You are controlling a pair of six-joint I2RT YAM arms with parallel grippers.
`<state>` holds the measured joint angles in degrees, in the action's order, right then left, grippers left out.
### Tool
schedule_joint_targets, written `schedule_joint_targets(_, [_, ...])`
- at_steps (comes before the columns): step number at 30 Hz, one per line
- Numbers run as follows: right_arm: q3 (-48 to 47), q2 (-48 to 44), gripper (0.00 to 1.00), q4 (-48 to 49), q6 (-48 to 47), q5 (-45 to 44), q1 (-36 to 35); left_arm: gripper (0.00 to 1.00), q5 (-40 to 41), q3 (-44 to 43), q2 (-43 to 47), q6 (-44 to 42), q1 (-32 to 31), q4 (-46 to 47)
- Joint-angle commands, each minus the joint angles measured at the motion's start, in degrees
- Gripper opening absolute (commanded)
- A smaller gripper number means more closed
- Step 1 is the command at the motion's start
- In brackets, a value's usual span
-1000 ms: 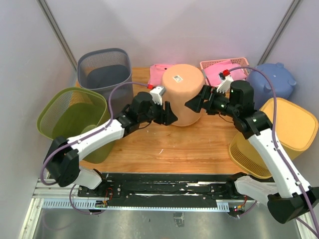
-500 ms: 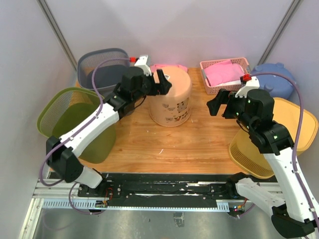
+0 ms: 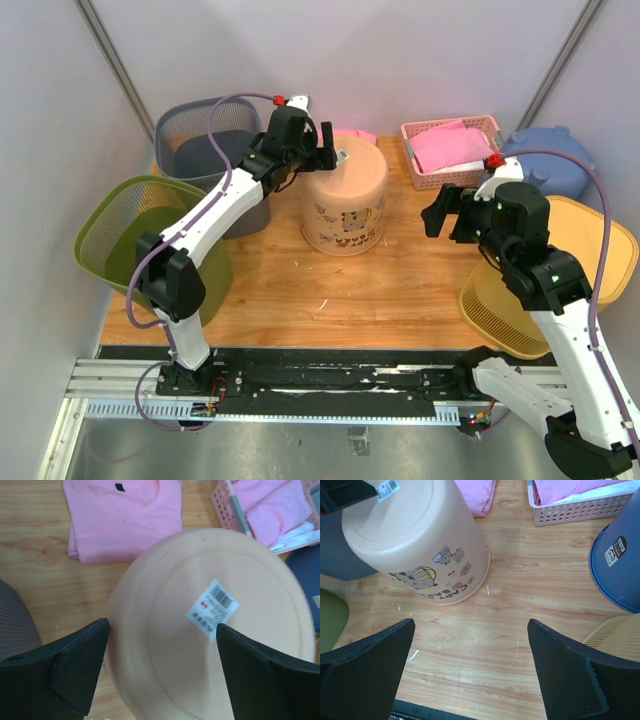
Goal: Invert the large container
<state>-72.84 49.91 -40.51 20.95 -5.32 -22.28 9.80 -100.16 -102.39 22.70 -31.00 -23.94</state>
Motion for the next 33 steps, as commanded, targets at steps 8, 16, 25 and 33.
schedule_joint_targets(8, [-1.08,-1.04,0.98,-1.31,-1.10,-4.22,-0.66,0.90,-17.69,4.60,-1.08,4.91,-7.26,6.74])
schedule_joint_targets(16, [-1.21,-1.51,0.98,-2.66,-2.06,-4.87,-0.66,0.90,-24.83,-0.03,-8.33,11.59,-10.83,18.55])
schedule_joint_targets(25, [0.96,-4.53,0.97,-1.58,-9.84,5.10,-0.66,0.95,-20.60,-2.72,-0.08,4.49,-9.71,15.23])
schedule_joint_targets(33, [3.29,3.13,0.93,2.73,-14.41,23.28,-5.93,0.99,-7.07,0.72,17.93,-1.29,-5.87,3.71])
